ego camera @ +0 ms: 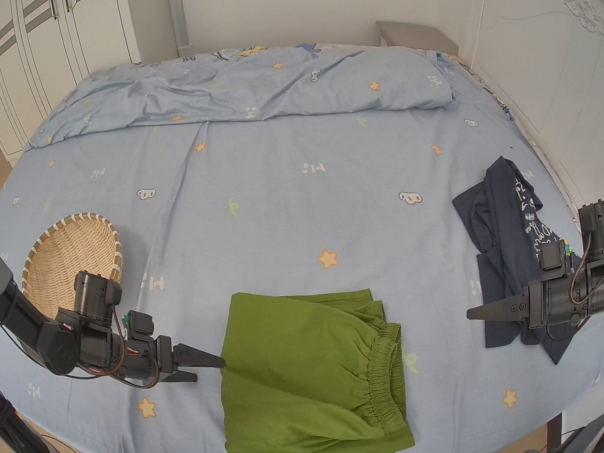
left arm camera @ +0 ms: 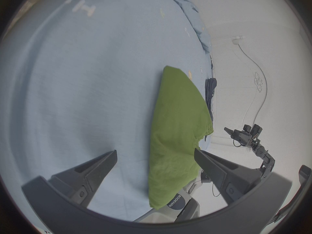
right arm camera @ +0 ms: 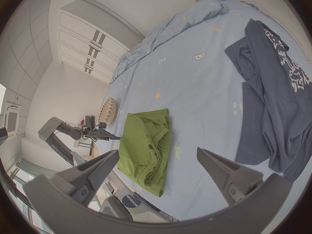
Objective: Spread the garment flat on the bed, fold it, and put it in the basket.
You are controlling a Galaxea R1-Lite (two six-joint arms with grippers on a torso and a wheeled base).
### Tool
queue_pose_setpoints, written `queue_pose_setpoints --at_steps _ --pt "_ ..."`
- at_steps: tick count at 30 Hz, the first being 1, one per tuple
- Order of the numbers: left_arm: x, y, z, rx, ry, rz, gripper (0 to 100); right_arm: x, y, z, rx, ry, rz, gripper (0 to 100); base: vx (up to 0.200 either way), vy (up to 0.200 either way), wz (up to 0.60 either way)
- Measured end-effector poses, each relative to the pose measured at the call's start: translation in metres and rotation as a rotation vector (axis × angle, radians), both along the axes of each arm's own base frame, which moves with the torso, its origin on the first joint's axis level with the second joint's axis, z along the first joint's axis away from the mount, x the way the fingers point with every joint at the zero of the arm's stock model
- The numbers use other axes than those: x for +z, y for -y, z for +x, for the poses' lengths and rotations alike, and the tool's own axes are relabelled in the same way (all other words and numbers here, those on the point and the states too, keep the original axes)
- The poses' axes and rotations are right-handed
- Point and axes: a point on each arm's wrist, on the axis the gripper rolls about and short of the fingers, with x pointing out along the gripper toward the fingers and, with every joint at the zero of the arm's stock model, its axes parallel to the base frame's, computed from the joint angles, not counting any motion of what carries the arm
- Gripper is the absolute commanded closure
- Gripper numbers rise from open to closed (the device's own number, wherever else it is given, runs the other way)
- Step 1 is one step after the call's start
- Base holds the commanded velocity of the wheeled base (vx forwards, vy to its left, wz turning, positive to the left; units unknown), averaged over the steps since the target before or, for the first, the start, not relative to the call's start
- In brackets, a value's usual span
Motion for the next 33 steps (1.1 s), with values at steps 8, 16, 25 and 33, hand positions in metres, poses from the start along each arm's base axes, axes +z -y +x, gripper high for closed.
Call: queue_pose_setpoints --at_steps 8,16,25,33 --pt "-0.014 0.036 0.008 -0.097 0.056 -0.056 0 0.004 0.000 -0.005 0.004 0.021 0.005 0 0.000 0.000 0.00" --pt "-0.031 0.068 0.008 -0.163 0.035 -0.097 0 0.005 0.001 -0.005 -0.001 0.029 0.007 0 0.000 0.000 0.00" --pt "-0.036 0.090 0.008 -0.206 0.031 -0.130 100 0.005 0.001 -0.005 -0.003 0.031 0.007 0 0.000 0.000 0.00" --pt "-0.038 0.089 0.009 -0.193 0.010 -0.129 100 0.005 0.001 -0.004 -0.002 0.028 0.007 0 0.000 0.000 0.00"
